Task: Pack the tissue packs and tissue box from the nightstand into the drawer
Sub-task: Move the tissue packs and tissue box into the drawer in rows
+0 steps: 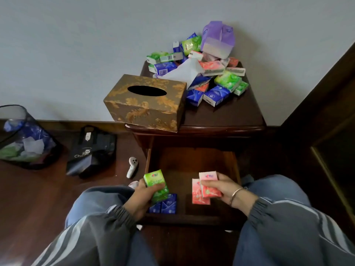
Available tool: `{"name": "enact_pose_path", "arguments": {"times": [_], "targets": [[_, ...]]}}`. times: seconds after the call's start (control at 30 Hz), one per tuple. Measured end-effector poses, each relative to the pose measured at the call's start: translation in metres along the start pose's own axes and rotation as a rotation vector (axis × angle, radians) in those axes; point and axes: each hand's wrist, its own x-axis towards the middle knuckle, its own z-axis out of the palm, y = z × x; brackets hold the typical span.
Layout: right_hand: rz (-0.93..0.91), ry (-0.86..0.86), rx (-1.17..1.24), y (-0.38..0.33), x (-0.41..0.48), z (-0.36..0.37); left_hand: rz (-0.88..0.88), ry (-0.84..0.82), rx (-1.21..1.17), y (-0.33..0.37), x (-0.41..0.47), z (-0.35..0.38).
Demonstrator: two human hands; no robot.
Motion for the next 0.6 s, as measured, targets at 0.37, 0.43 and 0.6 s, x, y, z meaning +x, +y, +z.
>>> {"name": "enact_pose_path", "arguments": {"times": [0.37, 0.43, 0.6], "targets": [[0.108, 0.167, -0.194, 0.063, 0.067, 0.020, 0.031, 0.094, 0.071, -0.004, 0.028, -0.019], [0.127, 0.150, -0.261, 0.073, 0.073, 0.023, 0.037, 0.088, 0.073, 0.000, 0.029, -0.019], [0.126, 0.170, -0.441, 0.092, 0.087, 0.030, 0.050, 0.069, 0.049, 0.005, 0.027, -0.014]]}}
